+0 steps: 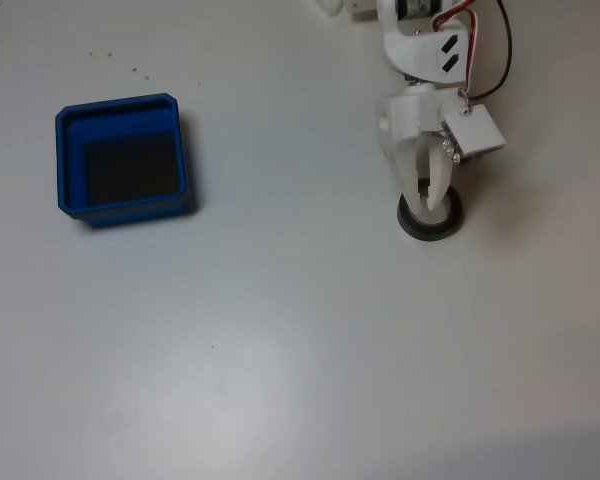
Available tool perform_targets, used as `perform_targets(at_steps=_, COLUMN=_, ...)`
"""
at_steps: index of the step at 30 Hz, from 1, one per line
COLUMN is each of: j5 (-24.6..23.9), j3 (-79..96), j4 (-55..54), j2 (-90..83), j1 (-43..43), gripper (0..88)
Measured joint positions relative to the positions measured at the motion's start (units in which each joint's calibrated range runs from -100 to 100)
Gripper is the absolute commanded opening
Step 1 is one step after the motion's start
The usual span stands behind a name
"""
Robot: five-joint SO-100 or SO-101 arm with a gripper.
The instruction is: Pick the black tape roll and drop it in the blue box
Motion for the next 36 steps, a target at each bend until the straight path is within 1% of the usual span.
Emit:
perform_targets(at_steps=6, j5=0.0, j3=0.0, j4=0.3, j2=0.6, j1=0.0, gripper=1.7)
perform_targets(at_steps=13, j5=0.0, j3=-1.0, j4=9.4, j2=0.6, j1=0.1, gripper=1.8)
perform_targets(at_steps=21, j5=0.0, j3=-1.7, j4=10.6, j2=0.6, j1=0.1, gripper=2.0)
perform_targets(at_steps=25, j5=0.0, j3=-3.2, j4=11.2, j2=0.6, j1=0.1, gripper=5.9)
perform_targets(at_steps=30, j5=0.0, j3=-8.8, j4=16.3, j2=1.3, j1=0.1, gripper=12.0)
perform_targets(at_steps=36, j5=0.0, j3=-19.9, j4=25.9, j2=6.2, j1=0.1, gripper=13.2)
